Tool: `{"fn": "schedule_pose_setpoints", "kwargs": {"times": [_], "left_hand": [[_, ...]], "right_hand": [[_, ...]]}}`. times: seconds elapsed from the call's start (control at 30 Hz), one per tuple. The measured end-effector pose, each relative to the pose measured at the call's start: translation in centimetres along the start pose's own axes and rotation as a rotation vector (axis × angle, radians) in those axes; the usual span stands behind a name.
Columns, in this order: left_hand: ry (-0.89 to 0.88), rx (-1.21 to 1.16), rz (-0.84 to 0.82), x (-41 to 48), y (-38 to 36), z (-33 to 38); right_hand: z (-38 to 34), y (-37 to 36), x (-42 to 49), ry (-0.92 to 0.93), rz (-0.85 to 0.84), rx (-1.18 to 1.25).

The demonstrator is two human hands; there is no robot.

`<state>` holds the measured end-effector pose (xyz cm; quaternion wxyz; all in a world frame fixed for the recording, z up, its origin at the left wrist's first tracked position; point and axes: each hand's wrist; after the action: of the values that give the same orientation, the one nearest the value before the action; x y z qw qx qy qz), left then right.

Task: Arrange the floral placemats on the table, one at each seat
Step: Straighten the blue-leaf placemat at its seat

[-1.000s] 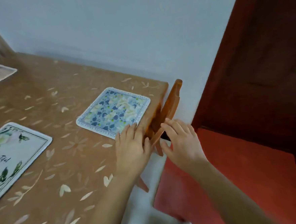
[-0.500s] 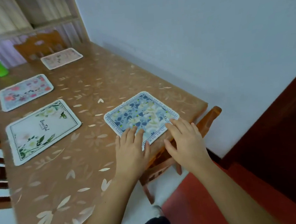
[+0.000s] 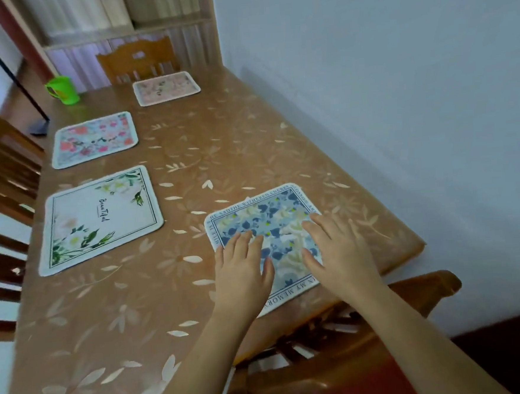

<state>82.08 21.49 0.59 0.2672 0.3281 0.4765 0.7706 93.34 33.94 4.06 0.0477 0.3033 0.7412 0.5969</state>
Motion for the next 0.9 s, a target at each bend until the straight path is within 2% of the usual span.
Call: {"fn": "schedule_pose_setpoints", "kwargs": {"times": [0.17, 0.37, 0.53, 0.9], "left_hand": [[0.069, 0.035, -0.078, 0.4, -1.9, 0.2], [0.159, 0.074, -0.03, 0.8, -3.6, 0.5], [0.278, 0.113, -0.091, 0.2, -5.9, 1.0], [0.331, 0.134, -0.278, -0.9, -12.1, 0.9]], "right_hand": [[2.5, -1.3, 2.3, 0.088, -0.096, -0.007], [5.5, -2.9, 4.7, 0.218, -0.186, 0.057], [8.2, -4.7, 5.7, 0.31, -0.313, 0.075], [12.9, -8.5, 5.2, 0.409, -0.371, 0.104]]}}
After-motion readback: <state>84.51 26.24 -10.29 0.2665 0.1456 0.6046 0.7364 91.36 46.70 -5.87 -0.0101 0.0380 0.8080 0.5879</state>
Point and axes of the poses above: each hand's wrist, its own x-axis towards the middle knuckle, its own y-axis out of the back of the hand, z = x × y, and after that the axes turned 3 degrees about x, right-handed
